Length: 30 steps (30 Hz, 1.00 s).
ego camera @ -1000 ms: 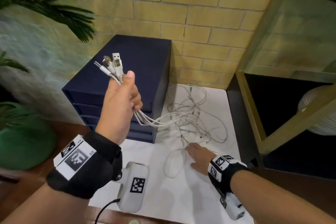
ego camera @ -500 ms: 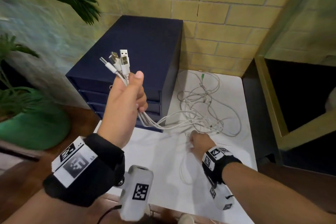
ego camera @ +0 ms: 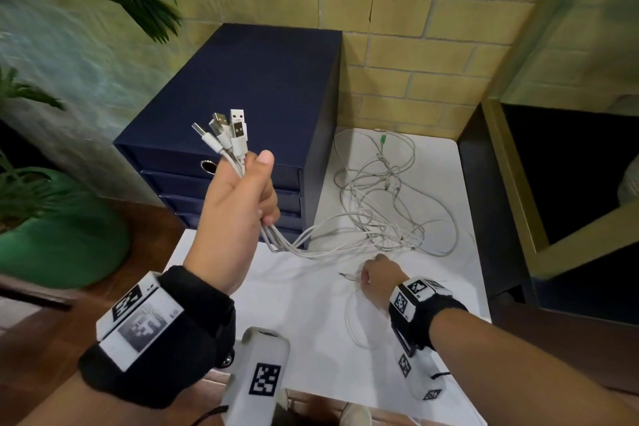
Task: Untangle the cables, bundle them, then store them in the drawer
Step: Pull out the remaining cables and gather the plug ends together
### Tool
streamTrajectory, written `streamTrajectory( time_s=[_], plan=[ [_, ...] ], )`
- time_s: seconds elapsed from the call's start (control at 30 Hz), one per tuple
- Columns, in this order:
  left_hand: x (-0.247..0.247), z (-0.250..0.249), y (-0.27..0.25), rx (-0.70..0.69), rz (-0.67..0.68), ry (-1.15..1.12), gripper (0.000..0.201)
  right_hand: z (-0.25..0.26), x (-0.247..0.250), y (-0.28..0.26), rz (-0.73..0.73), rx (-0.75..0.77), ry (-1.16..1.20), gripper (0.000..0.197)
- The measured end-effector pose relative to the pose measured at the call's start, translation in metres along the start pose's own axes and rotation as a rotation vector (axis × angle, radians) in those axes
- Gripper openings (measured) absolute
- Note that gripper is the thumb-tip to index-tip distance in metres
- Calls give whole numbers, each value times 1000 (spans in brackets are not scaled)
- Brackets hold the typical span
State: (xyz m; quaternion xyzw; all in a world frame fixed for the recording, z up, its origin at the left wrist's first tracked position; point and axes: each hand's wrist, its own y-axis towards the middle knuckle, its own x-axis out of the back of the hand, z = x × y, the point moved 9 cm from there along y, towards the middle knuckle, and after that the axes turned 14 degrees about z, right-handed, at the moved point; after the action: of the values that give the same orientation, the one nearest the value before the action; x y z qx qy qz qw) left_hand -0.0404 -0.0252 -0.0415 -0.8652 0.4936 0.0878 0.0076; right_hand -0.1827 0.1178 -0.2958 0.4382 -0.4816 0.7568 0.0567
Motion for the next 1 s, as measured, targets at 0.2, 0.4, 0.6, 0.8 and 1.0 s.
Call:
streamTrajectory(
  time_s=[0.2,0.4,0.6,0.8,1.0],
  plan=[
    [-3,0,-2,14,1,13,31,-1,-1,-11,1,46,-1,27],
    [-3,1,-2,17,6,-11,29,-5,-4,-28,-112,80,154,19],
    [-5,0,-7,31,6,-1,30,-1,0,-25,-76,212,198,10],
    [-5,-1,-8,37,4,-12,29,-11,46,-42,-324,262,318,9],
    [-9,-1,-5,42,20,-14,29,-8,47,-50,-198,224,416,14]
  ],
)
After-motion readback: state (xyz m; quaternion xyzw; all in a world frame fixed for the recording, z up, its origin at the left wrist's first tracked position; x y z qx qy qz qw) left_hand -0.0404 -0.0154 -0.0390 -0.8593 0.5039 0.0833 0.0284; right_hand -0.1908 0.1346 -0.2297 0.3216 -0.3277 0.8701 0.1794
